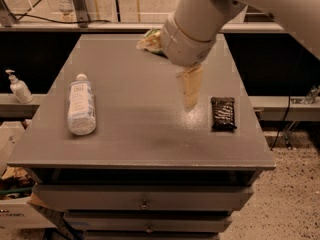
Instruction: Place blue plastic bottle upright
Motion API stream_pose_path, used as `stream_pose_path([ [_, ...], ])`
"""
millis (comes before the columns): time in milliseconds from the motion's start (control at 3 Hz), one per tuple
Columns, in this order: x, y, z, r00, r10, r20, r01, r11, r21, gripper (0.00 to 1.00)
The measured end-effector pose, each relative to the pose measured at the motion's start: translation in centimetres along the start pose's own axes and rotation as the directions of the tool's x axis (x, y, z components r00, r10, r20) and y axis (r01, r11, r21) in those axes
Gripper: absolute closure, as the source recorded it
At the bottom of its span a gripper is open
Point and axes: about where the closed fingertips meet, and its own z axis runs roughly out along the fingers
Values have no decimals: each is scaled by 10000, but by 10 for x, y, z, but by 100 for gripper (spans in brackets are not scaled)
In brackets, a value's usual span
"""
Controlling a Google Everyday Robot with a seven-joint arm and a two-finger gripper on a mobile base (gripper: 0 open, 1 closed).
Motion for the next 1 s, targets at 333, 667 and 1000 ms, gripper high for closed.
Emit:
stream_pose_path([
  [333,-14,-23,36,9792,-2027,-74,2021,9782,-474,0],
  [667,-30,-42,62,9383,-3459,35,3452,9358,-718,0],
  [1000,-52,-61,81,8958,-4438,222,4441,8927,-764,0],
])
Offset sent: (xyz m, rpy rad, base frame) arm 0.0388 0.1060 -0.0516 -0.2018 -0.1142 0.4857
